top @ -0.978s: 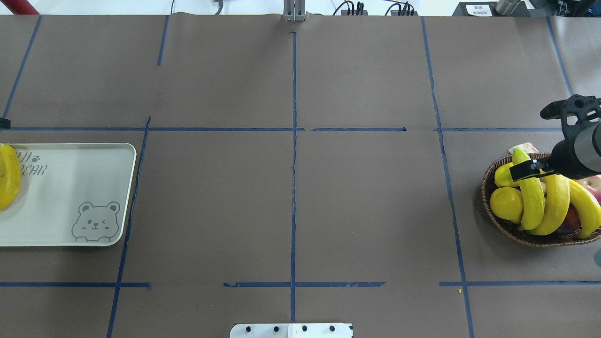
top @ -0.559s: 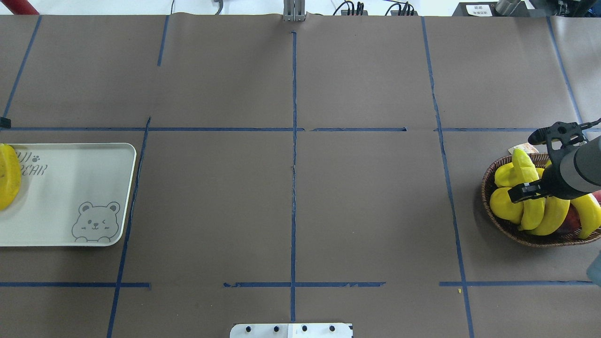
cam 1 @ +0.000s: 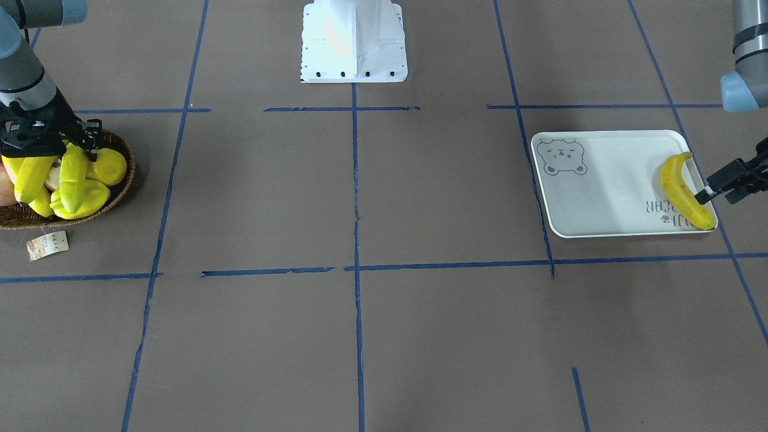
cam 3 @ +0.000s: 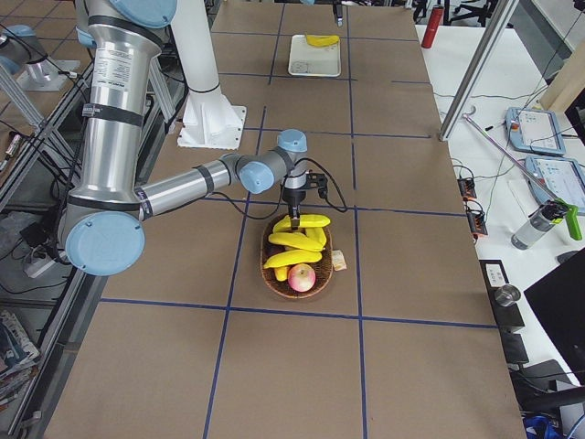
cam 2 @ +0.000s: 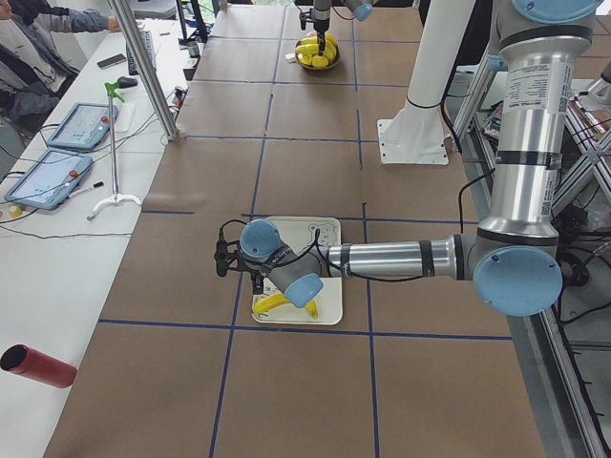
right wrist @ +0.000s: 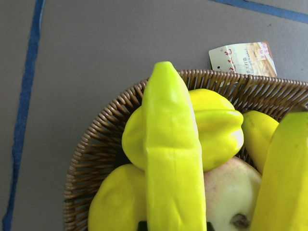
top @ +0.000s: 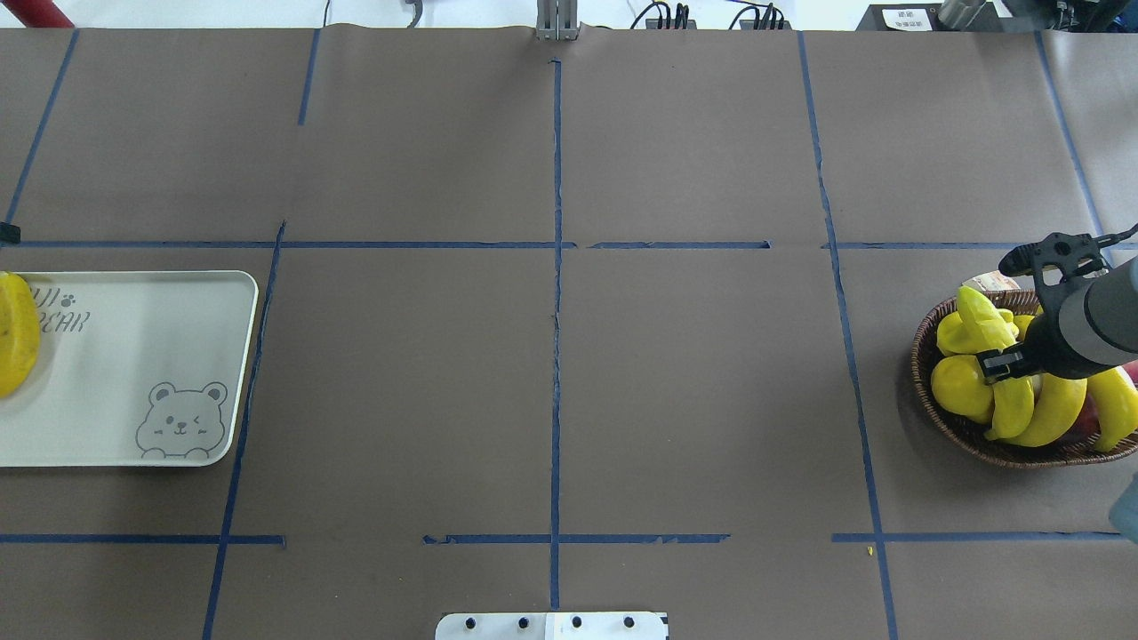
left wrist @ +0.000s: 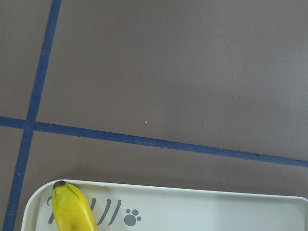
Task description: Transfer all bananas from basket to plate
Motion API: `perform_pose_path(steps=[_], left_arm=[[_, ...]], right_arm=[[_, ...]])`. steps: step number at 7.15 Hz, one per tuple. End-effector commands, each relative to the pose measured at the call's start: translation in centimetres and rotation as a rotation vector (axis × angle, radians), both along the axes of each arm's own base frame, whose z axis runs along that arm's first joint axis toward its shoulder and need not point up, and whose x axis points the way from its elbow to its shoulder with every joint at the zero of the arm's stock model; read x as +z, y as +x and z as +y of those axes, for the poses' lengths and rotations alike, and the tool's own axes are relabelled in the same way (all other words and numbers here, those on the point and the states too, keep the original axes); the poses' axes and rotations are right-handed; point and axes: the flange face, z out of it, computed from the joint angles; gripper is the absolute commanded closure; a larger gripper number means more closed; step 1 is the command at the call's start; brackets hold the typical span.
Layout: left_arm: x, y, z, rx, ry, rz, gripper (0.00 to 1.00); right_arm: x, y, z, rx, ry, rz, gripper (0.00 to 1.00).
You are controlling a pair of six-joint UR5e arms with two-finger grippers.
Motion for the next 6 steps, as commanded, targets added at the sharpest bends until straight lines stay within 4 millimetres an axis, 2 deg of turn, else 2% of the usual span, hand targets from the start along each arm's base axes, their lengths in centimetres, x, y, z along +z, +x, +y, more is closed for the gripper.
perform_pose_path(steps=[1, 2, 3, 4, 5, 6], left_arm=[[0.0, 0.0, -0.1, 0.000, 0.000, 0.000, 0.00], [0.0, 0.0, -0.1, 0.000, 0.000, 0.000, 0.00], [0.0, 0.0, -0.1, 0.000, 0.000, 0.000, 0.00], [0.0, 0.1, 0.0, 0.001, -0.001, 0.000, 0.00], [-0.4, 0.2, -0.4, 0.001, 0.003, 0.002, 0.00], [-0.9, 0.4, -0.7, -0.007, -0.006, 0.010, 0.00]], right_arm=[[-1.6, 0.4, 0.3, -0.003, 0.008, -0.022, 1.00], [-3.5, 1.1, 0.7, 0.001, 0.005, -0.020, 1.00], [-7.1, 2.7, 1.1, 0.011, -0.019, -0.023, 1.00], [-10.5, 3.5, 1.7, 0.006, -0.026, -0.057, 1.00], [-13.6, 2.5, 1.2, -0.010, -0.016, -0.129, 1.00], [-15.5, 1.5, 0.6, -0.033, -0.010, -0.185, 0.99]])
